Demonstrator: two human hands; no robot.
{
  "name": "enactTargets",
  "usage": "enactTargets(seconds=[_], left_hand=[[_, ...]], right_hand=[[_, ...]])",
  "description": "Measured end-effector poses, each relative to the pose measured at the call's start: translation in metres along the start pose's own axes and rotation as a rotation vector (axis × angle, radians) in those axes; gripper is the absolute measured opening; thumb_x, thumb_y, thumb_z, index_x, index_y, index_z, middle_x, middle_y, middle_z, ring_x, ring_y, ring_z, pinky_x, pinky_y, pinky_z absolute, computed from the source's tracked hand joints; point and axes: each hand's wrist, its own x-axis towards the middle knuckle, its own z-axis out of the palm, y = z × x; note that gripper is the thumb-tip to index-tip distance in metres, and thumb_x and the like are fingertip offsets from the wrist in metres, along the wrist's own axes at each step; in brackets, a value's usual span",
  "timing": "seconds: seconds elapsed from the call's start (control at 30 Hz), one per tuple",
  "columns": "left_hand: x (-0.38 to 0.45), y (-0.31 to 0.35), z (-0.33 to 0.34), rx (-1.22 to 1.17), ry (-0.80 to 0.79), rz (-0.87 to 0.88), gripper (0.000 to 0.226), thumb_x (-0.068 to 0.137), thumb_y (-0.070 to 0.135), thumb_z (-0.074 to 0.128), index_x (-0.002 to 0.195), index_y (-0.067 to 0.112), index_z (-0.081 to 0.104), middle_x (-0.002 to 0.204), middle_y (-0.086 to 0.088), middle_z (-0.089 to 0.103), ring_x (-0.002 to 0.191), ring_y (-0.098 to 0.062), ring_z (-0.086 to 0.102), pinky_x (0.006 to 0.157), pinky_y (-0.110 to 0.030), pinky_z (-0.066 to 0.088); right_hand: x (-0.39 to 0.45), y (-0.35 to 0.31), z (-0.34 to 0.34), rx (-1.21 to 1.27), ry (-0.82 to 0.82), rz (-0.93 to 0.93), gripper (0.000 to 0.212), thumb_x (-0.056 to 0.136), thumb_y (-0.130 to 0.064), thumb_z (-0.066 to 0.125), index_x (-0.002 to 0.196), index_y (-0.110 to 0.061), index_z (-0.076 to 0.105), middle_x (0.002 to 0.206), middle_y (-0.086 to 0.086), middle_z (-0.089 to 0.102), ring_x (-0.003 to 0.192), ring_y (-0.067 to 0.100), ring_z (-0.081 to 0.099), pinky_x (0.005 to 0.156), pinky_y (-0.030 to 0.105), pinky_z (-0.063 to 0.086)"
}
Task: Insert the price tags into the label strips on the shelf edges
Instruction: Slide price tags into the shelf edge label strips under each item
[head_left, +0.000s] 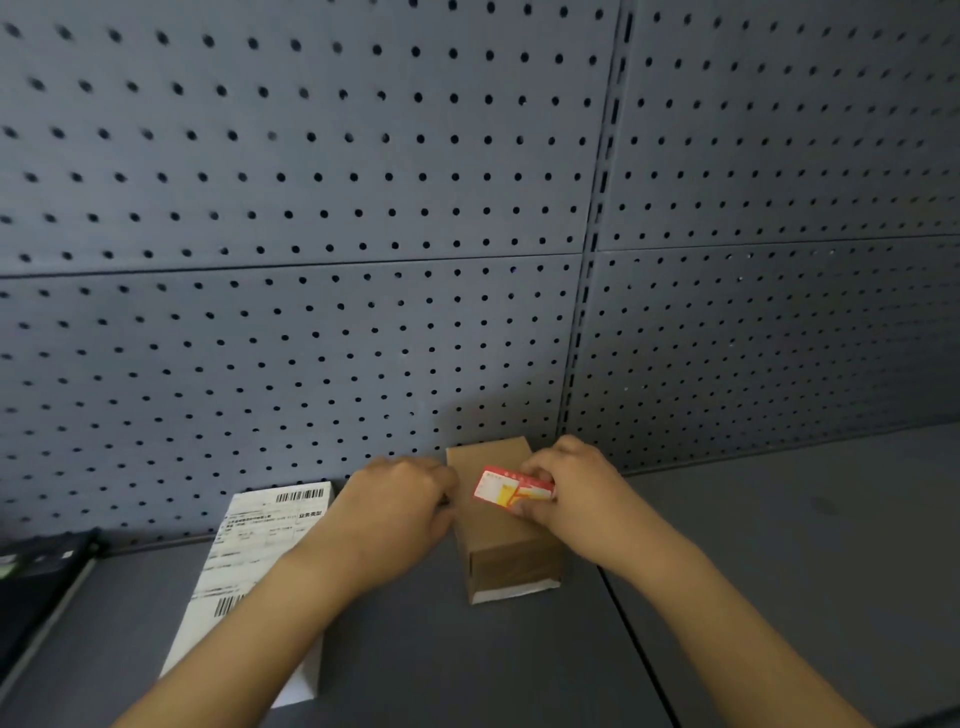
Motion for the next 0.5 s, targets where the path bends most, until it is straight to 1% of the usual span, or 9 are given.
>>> enactTargets(seconds=[0.07,0.17,0.23,0.3,0.4,0.5], left_hand=[[0.000,0.002,-0.001,0.005,0.002,-0.012,0.019,0.090,0.034,0.050,0.104,0.027,0.060,0.105,0.008,0.064,0.096,-0.016,0.060,0.085,-0.032,0.049],[-0.004,0.007,-0.001,0.011,0.007,-0.029,0.021,0.092,0.034,0.050,0.108,0.027,0.061,0.107,0.007,0.064,0.097,-0.017,0.060,0.086,-0.031,0.047],[-0.009,0.011,-0.001,0.048,0.003,-0.044,0.023,0.092,0.034,0.049,0.113,0.028,0.059,0.111,0.006,0.063,0.100,-0.018,0.060,0.089,-0.031,0.044],[-0.017,0.013,-0.002,0.101,-0.014,-0.055,0.026,0.093,0.034,0.048,0.117,0.028,0.057,0.117,0.006,0.061,0.106,-0.018,0.058,0.092,-0.031,0.042],[-0.033,0.013,-0.009,0.152,-0.037,-0.086,0.028,0.092,0.031,0.050,0.119,0.025,0.056,0.121,0.005,0.060,0.110,-0.018,0.056,0.092,-0.029,0.041],[-0.060,0.006,-0.022,0.182,-0.030,-0.120,0.030,0.093,0.030,0.049,0.122,0.024,0.054,0.123,0.003,0.058,0.113,-0.019,0.054,0.092,-0.030,0.041]], right_hand=[[0.000,0.000,-0.002,-0.003,0.010,-0.026,0.035,0.085,-0.031,0.067,0.118,-0.021,0.060,0.107,0.001,0.050,0.103,0.020,0.049,0.090,0.037,0.045],[-0.006,0.001,-0.002,0.019,0.057,-0.089,0.027,0.092,-0.021,0.057,0.118,-0.020,0.061,0.106,0.001,0.052,0.100,0.018,0.051,0.086,0.035,0.047],[-0.011,-0.001,-0.001,0.034,0.096,-0.125,0.025,0.095,-0.016,0.051,0.117,-0.020,0.062,0.107,0.000,0.056,0.098,0.016,0.052,0.083,0.033,0.048],[-0.017,-0.005,-0.002,0.029,0.141,-0.154,0.024,0.096,-0.016,0.048,0.112,-0.020,0.064,0.106,-0.002,0.059,0.097,0.015,0.052,0.080,0.032,0.048],[-0.028,-0.020,-0.002,0.028,0.200,-0.184,0.023,0.096,-0.017,0.046,0.109,-0.020,0.065,0.104,-0.003,0.062,0.097,0.015,0.052,0.080,0.033,0.048],[-0.043,-0.047,0.004,0.009,0.208,-0.229,0.021,0.096,-0.017,0.045,0.102,-0.020,0.065,0.100,-0.002,0.063,0.093,0.017,0.053,0.077,0.036,0.048]])
